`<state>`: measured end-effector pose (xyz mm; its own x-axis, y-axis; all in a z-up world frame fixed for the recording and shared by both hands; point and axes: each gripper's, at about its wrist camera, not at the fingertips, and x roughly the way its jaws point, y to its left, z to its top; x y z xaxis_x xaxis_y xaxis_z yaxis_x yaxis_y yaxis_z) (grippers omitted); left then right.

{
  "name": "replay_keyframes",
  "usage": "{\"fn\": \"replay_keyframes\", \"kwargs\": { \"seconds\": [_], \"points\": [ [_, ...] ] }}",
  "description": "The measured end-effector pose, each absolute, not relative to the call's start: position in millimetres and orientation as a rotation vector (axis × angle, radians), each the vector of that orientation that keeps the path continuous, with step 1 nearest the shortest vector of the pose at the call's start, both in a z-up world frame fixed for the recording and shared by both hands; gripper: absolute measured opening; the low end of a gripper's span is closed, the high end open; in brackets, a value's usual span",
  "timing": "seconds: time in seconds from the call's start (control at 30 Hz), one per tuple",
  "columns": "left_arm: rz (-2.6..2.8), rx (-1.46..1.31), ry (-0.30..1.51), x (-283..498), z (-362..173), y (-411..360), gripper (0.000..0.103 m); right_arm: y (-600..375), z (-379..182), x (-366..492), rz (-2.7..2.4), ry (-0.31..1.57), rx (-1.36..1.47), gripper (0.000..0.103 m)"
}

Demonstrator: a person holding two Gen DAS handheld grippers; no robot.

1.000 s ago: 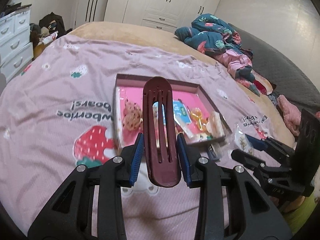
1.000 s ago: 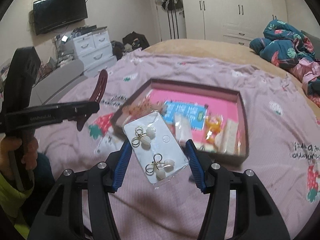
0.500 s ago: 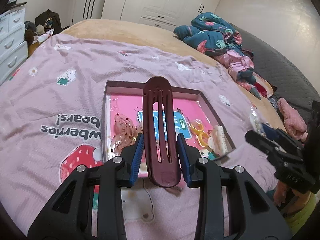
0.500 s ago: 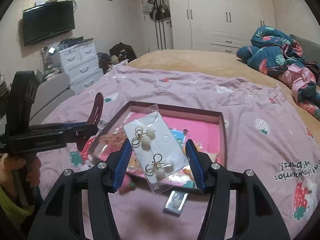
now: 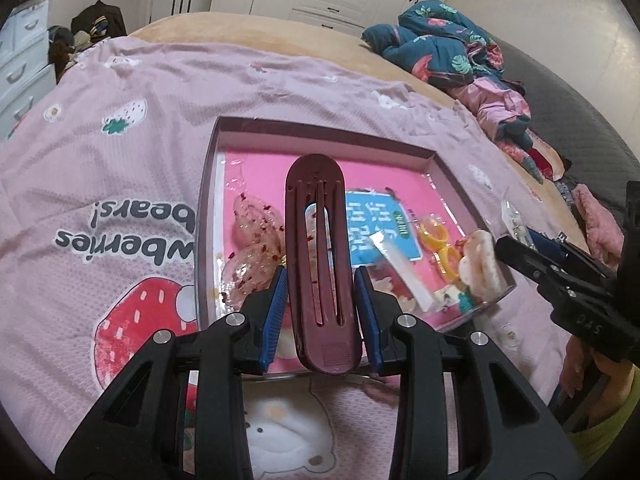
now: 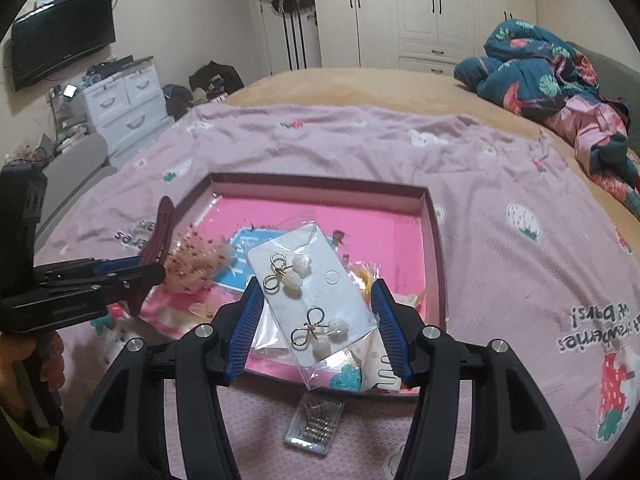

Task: Organize jewelry
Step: 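Carry the dark red clip with the left tool while the right tool carries the earring card to the tray, then release the dark red clip into the tray with the left tool while the right tool releases the earring card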

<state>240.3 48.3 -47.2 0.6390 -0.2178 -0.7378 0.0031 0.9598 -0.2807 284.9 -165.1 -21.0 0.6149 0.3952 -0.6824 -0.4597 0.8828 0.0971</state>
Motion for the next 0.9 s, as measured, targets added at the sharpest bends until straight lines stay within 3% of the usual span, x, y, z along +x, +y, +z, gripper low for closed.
{"fn": "replay_keyframes", "kwargs": {
  "seconds": [0.5,0.9],
  "points": [
    [-0.110,-0.283,0.897,244.6,-60.2,58.9,0.026,-141.5,-64.2,306.4,0.473,0.866,-0.129,0.055],
    [-0.114,-0.286,0.862,238.3,-49.5,60.2,0.026,-153.9,-39.4,289.6,0.483,0.799,-0.097,0.062]
  ]
}}
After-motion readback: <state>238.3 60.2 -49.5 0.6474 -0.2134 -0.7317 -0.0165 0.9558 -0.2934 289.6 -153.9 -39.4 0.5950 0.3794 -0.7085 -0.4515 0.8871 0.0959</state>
